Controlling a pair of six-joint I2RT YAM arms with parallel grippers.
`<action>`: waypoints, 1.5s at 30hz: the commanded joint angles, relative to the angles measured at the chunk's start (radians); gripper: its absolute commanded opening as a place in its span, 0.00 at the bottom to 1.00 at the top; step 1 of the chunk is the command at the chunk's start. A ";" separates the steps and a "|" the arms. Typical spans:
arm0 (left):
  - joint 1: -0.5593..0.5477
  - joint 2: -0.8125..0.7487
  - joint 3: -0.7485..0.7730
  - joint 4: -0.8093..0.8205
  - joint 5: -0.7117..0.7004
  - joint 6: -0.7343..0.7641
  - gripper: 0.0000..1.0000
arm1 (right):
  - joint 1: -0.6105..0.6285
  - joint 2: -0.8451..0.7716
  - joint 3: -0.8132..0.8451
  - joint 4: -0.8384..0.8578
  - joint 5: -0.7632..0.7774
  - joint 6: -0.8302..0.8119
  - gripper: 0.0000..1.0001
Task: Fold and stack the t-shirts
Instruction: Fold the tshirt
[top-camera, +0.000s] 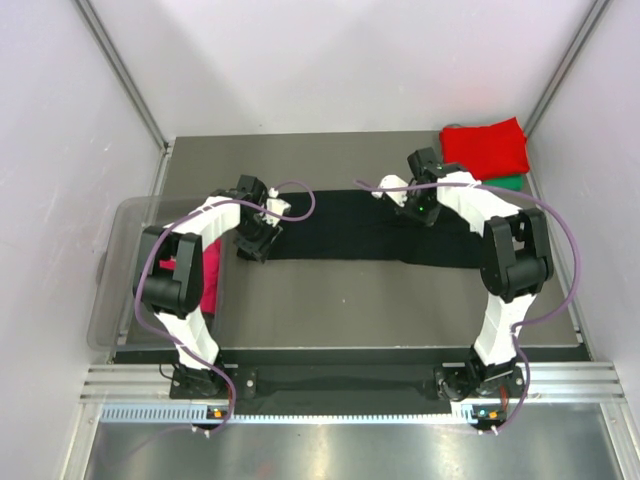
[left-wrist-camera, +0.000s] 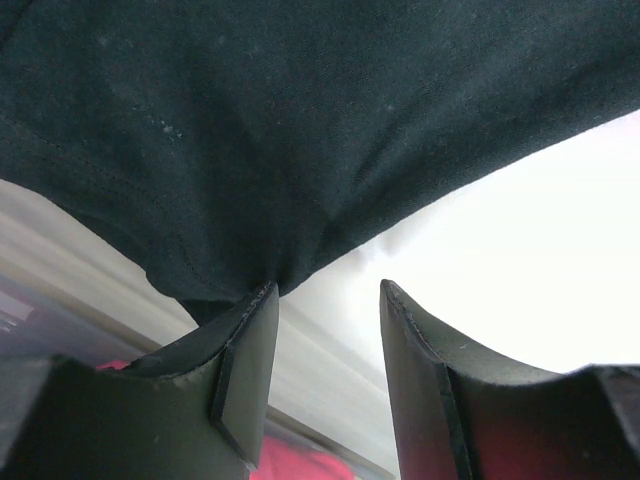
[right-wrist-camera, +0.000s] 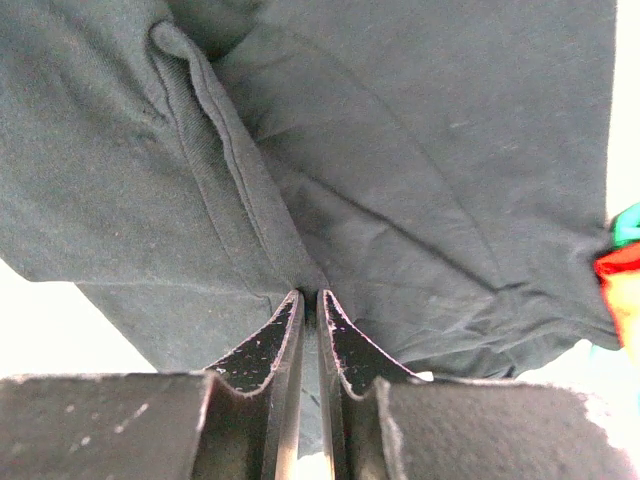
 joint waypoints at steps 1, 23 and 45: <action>0.004 0.011 0.001 0.002 0.012 -0.007 0.50 | 0.016 -0.040 -0.004 0.006 0.010 0.005 0.09; 0.002 0.020 -0.001 0.003 0.018 -0.007 0.50 | 0.039 -0.036 0.030 -0.014 0.058 0.003 0.09; 0.002 0.023 -0.001 0.003 0.020 -0.009 0.49 | 0.037 -0.140 0.030 -0.021 0.061 0.031 0.31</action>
